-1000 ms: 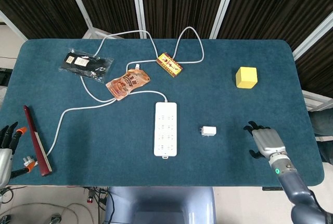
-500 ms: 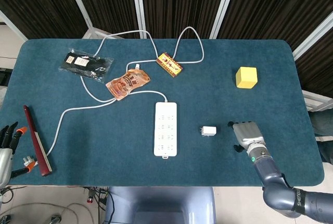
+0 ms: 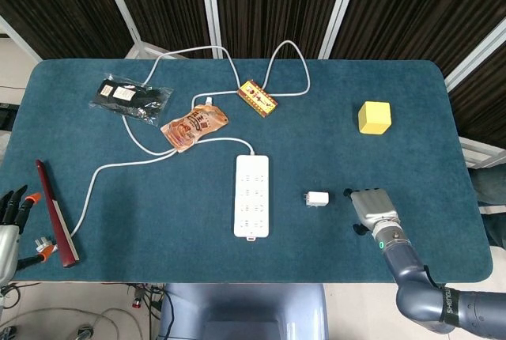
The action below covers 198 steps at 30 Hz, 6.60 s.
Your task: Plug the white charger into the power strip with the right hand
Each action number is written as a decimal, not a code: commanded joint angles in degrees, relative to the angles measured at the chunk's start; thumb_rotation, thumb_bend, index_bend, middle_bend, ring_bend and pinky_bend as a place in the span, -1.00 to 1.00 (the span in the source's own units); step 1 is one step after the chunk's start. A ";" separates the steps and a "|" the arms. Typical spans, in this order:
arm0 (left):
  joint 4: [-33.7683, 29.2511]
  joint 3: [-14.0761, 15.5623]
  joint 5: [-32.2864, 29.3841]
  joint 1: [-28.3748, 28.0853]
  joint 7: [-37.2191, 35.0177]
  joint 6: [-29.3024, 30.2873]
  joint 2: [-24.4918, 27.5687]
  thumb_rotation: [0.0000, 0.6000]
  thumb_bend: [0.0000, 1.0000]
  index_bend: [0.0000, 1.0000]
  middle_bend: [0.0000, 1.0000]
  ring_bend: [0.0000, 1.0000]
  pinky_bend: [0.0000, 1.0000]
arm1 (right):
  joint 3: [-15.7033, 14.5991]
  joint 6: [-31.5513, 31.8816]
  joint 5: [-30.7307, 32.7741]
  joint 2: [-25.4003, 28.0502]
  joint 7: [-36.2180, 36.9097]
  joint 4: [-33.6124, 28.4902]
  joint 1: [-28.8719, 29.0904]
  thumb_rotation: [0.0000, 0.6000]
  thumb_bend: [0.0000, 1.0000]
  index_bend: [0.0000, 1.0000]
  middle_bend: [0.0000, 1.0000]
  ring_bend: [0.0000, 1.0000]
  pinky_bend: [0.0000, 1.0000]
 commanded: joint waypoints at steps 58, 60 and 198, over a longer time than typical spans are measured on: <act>0.31 -0.22 0.42 0.04 -0.73 0.71 -0.07 1.00 -0.80 -0.71 -1.00 -1.00 -1.00 | -3.50 -0.34 0.32 -3.88 5.16 1.29 5.07 1.00 -0.21 -0.55 -0.37 -0.40 -0.45; 0.36 -0.24 0.41 0.09 -0.78 0.80 -0.08 1.00 -0.80 -0.71 -1.00 -1.00 -1.00 | -3.53 -0.23 0.31 -3.98 5.23 1.36 5.14 1.00 -0.21 -0.55 -0.37 -0.40 -0.45; -0.30 -0.23 -1.42 -0.26 1.30 -0.43 -0.27 1.00 -0.80 -0.70 -1.00 -1.00 -1.00 | 11.94 14.93 -13.70 -32.27 15.52 21.48 -7.82 1.00 -0.17 0.02 -0.03 -0.32 -0.44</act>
